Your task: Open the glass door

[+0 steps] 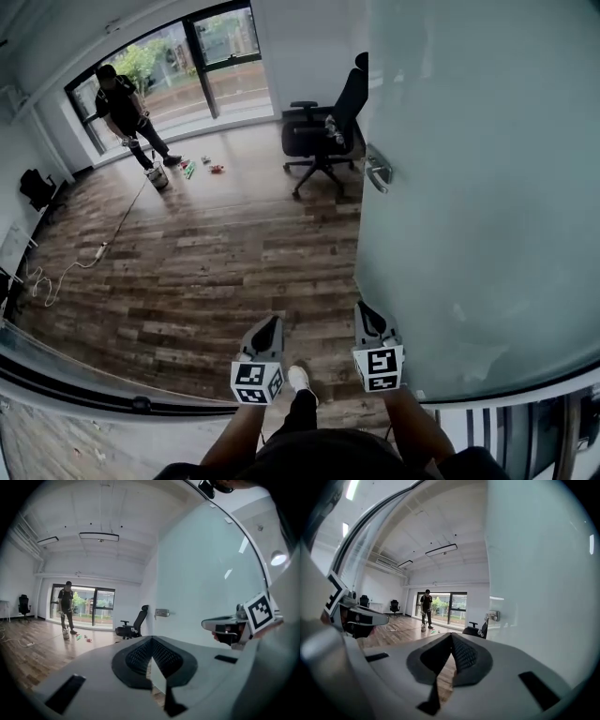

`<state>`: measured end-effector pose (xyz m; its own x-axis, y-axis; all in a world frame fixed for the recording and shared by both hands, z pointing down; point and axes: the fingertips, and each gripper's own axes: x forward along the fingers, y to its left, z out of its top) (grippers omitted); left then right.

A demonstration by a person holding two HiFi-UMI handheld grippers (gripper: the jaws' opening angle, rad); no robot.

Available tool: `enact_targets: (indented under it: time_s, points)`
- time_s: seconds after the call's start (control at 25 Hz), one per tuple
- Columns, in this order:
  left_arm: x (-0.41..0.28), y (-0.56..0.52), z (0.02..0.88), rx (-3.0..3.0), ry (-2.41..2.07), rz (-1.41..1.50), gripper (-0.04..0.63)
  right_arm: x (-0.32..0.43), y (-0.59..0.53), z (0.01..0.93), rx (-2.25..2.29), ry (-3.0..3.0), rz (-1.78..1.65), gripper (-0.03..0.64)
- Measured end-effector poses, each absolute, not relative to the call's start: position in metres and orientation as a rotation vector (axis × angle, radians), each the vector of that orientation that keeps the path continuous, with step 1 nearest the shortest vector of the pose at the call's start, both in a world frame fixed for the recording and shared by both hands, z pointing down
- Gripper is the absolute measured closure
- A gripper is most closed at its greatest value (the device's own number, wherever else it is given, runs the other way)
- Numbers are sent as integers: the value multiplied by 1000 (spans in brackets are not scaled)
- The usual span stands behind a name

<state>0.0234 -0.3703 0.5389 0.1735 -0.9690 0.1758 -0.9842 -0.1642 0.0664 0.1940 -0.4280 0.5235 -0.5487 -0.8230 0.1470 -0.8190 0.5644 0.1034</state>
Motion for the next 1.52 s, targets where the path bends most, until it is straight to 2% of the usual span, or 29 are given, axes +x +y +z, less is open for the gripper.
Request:
enact_targets:
  time_s: [0.24,0.6,0.84,1.52]
  points:
    - [68,-287,551,2257,-1924,133,597,217,-342,542,1338,-2643,19,601]
    - [93,-206,548,2245,-1883,185,597,232,-258,545,1320,-2647,96,601]
    - [89,-163,544,2269,-1894,200,597,232,-216,541,1341,-2649,93,601]
    - [45,44,529,2313,-1860,141,597,191,1,523,1439,-2604,52,601]
